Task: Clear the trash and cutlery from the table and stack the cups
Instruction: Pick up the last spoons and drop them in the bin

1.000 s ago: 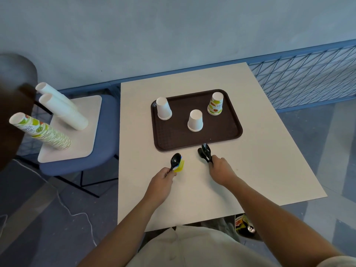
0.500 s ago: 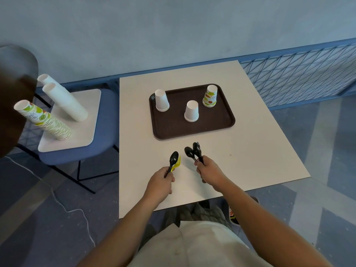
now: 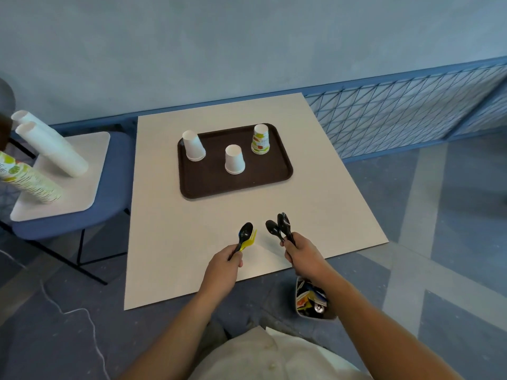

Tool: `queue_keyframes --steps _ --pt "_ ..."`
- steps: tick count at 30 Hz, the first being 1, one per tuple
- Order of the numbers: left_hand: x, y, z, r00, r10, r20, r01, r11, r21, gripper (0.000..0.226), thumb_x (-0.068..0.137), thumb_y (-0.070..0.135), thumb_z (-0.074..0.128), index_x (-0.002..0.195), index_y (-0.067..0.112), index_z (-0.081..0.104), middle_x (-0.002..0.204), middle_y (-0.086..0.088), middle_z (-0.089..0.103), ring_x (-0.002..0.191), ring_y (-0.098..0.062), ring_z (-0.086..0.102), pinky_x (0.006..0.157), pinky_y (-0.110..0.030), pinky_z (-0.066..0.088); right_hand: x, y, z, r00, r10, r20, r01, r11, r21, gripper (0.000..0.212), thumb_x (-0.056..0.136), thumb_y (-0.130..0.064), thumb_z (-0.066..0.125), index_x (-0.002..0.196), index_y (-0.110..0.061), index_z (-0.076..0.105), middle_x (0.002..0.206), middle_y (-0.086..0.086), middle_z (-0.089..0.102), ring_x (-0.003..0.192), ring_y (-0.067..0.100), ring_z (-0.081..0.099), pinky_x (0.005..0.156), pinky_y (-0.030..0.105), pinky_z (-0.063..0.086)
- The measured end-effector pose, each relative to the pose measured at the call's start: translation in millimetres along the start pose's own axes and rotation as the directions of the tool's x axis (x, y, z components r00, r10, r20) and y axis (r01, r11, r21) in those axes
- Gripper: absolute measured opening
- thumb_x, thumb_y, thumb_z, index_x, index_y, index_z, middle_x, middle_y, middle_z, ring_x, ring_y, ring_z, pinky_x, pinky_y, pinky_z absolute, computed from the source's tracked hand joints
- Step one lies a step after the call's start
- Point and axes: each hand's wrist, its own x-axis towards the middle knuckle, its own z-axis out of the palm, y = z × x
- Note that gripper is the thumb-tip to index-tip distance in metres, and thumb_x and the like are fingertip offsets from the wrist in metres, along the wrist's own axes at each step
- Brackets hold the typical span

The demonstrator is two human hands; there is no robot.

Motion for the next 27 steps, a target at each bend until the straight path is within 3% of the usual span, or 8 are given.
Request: queue_keyframes --steps 3,7,11,15,18,23,27 --pt "-13.1 14.2 46.4 0.999 -0.036 -0.018 0.035 0.999 -0.029 0.029 0.102 0.023 0.048 0.075 0.014 0.051 0.056 0.007 0.039 0.052 -0.016 0.032 0.057 -0.035 0.026 -15.0 25.5 -37.3 1.0 0.022 0.001 -0.022 1.0 0.007 0.022 0.106 -0.023 0.041 0.103 -0.016 0.061 0.071 0.001 0.055 0.057 0.014 0.046 0.051 0.028 0.038" --pt "-30.9 29.0 116.6 0.991 -0.133 -0.013 0.129 0.978 -0.163 0.033 0.104 0.027 0.044 0.074 0.014 0.05 0.057 0.002 0.035 0.047 -0.014 0.028 0.05 -0.03 0.022 -37.6 58.0 -90.8 1.0 0.025 0.014 -0.025 0.999 0.031 0.022 0.107 -0.024 0.043 0.105 -0.014 0.062 0.071 -0.001 0.054 0.06 0.011 0.046 0.058 0.028 0.037" --pt "-52.9 42.7 167.5 0.992 -0.125 0.022 0.127 0.974 -0.187 0.034 0.104 0.026 0.043 0.074 0.014 0.052 0.053 0.004 0.035 0.043 -0.012 0.028 0.045 -0.026 0.022 -56.4 86.8 -134.3 0.998 0.066 0.011 -0.066 0.997 0.032 0.023 0.105 -0.031 0.045 0.104 -0.012 0.059 0.065 -0.004 0.049 0.052 0.009 0.042 0.049 0.028 0.033" --pt "-70.6 43.7 190.5 0.994 -0.097 0.052 0.104 0.984 -0.148 0.037 0.106 0.029 0.046 0.076 0.012 0.059 0.049 0.007 0.038 0.044 -0.014 0.032 0.048 -0.028 0.024 -73.2 105.4 -159.8 0.988 0.151 0.042 -0.156 0.971 0.182 0.021 0.106 -0.027 0.042 0.102 -0.011 0.055 0.058 -0.004 0.042 0.044 0.009 0.033 0.04 0.023 0.025" --pt "-79.0 35.5 196.4 0.994 -0.082 0.076 0.092 0.986 -0.14 0.031 0.107 0.027 0.049 0.09 0.012 0.07 0.06 0.002 0.051 0.047 -0.015 0.037 0.048 -0.029 0.027 -80.6 118.1 -167.2 0.98 0.193 0.045 -0.198 0.956 0.216 0.02 0.105 -0.025 0.04 0.106 -0.011 0.055 0.057 -0.003 0.042 0.045 0.011 0.031 0.043 0.023 0.023" --pt "-87.7 25.0 192.7 0.993 -0.035 0.108 0.042 0.997 -0.061 0.023 0.109 0.023 0.049 0.107 0.035 0.069 0.087 -0.003 0.071 0.054 -0.015 0.047 0.05 -0.028 0.038 -92.8 137.9 -165.6 0.971 0.238 -0.02 -0.228 0.946 0.23 0.025 0.105 -0.019 0.038 0.114 -0.002 0.053 0.06 0.0 0.044 0.044 0.011 0.033 0.042 0.022 0.025" --pt "-83.4 9.6 187.8 0.985 -0.02 0.17 0.006 0.996 0.085 0.028 0.106 0.027 0.051 0.088 0.034 0.072 0.094 -0.022 0.074 0.056 -0.019 0.053 0.06 -0.031 0.04 -101.4 161.2 -161.7 0.952 0.299 -0.065 -0.273 0.925 0.264 0.025 0.105 -0.018 0.038 0.116 -0.001 0.052 0.065 0.002 0.047 0.048 0.012 0.036 0.044 0.025 0.028"
